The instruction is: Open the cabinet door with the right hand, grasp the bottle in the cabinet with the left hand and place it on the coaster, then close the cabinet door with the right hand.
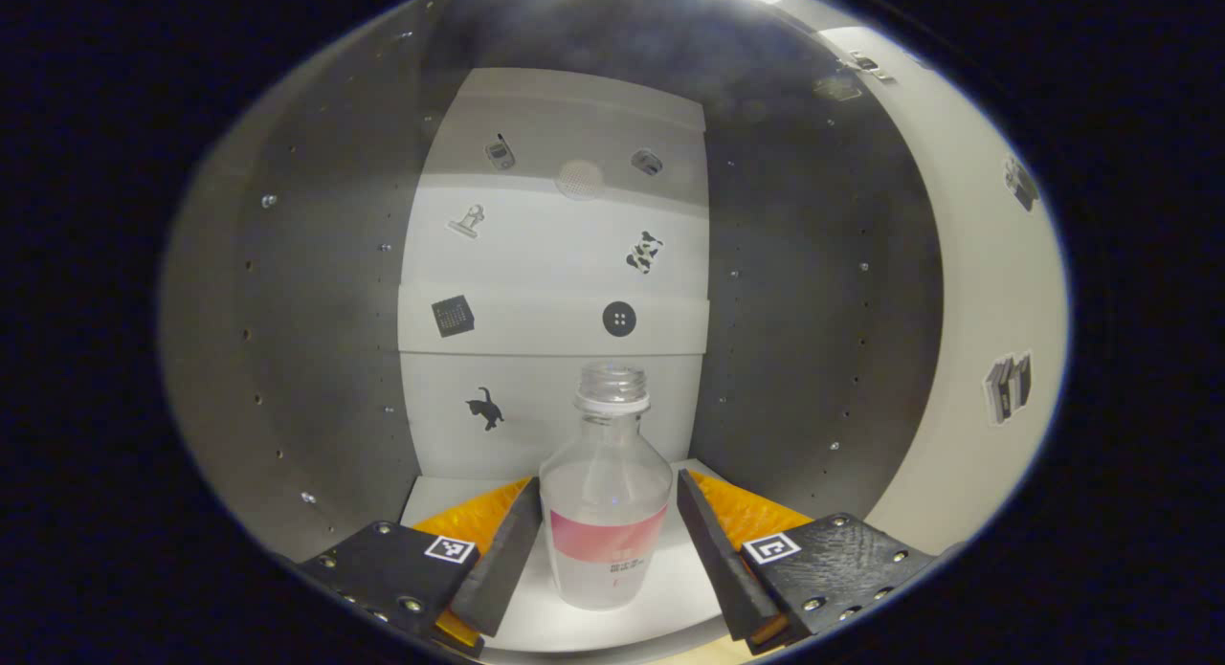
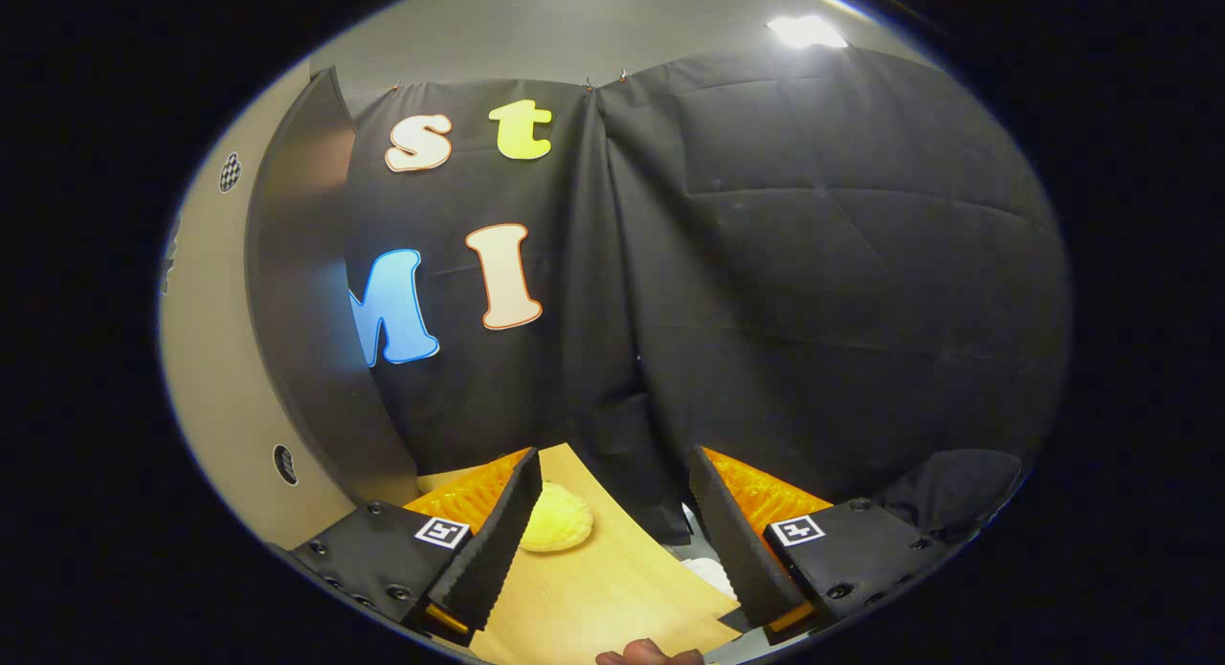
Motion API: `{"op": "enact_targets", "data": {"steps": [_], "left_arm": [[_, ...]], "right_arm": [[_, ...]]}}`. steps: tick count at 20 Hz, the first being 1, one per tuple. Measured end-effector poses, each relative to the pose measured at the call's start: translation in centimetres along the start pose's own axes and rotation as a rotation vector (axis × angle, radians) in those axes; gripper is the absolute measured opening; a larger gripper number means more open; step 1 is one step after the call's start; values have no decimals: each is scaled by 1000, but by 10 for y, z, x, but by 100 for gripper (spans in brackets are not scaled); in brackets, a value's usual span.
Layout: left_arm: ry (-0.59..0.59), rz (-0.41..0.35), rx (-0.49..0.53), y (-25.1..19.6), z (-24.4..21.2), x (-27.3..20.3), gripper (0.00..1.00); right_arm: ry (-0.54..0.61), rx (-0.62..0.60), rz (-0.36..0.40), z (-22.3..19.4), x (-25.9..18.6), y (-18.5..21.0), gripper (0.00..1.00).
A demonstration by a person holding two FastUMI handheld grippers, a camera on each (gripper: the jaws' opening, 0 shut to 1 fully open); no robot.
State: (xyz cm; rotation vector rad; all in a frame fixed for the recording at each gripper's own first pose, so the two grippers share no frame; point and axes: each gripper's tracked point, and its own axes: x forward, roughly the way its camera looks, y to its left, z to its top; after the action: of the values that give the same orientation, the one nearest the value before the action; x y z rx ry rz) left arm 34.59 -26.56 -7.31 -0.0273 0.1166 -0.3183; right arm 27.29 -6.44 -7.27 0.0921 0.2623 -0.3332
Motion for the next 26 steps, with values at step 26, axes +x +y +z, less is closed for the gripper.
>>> {"op": "enact_targets", "data": {"steps": [26], "left_arm": [[-117, 9, 82, -4, 39, -151, 71]], "right_arm": [[-11, 9, 175, -12, -25, 31, 98]]}}
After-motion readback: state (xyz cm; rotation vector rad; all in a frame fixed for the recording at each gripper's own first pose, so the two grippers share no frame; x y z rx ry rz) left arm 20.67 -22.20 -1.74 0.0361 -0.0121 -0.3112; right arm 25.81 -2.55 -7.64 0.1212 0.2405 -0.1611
